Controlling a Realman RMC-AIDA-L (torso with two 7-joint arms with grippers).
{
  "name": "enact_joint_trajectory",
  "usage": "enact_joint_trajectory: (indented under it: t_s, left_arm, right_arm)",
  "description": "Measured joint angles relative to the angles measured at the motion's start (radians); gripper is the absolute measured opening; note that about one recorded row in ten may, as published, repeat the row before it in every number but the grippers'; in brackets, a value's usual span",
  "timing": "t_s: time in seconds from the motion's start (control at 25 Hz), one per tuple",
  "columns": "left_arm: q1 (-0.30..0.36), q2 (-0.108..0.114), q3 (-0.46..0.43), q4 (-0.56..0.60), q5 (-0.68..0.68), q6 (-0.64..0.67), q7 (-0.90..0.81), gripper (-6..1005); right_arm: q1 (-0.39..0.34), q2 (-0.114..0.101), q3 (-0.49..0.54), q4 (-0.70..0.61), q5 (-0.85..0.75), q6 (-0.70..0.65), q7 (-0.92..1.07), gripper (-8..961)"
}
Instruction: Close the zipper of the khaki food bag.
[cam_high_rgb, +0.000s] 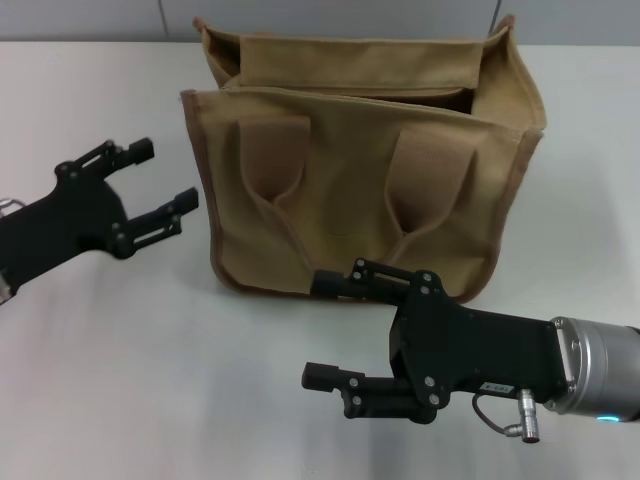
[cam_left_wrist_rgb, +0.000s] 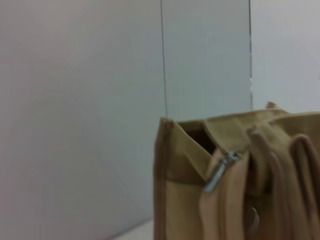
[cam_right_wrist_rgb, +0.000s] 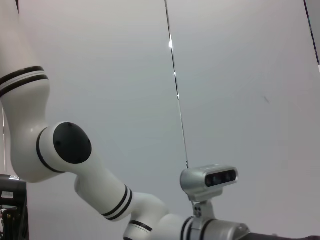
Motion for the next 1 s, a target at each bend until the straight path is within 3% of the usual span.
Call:
enact_joint_trajectory:
  t_s: [0.12,0.56,0.88,1.0]
  left_arm:
    - [-0.033,-0.003,0.0,-0.076,-0.08,-0.064,0.103,811]
    - [-0.079,-0.004,0.0,-0.142,-0.152,-0.164,0.153,810]
    - [-0.082,-0.005,0.003,-0.186,-0.247,-0.139,0.158,811]
    - [-0.089,-0.005,0.002,-0.197,-0.247,-0.136,0.158,751]
  right_arm:
    - [-0.006,0.0,0.0,0.003,0.0,-0.001,0.0,766]
    - [-0.01,0.0,0.0,0.015,0.0,-0.003,-0.001,765]
    - [-0.014,0.0,0.012,0.018,-0.002,0.002,-0.002,765]
    - [-0.014,0.0,0.012,0.019,-0.002,0.003,-0.002,765]
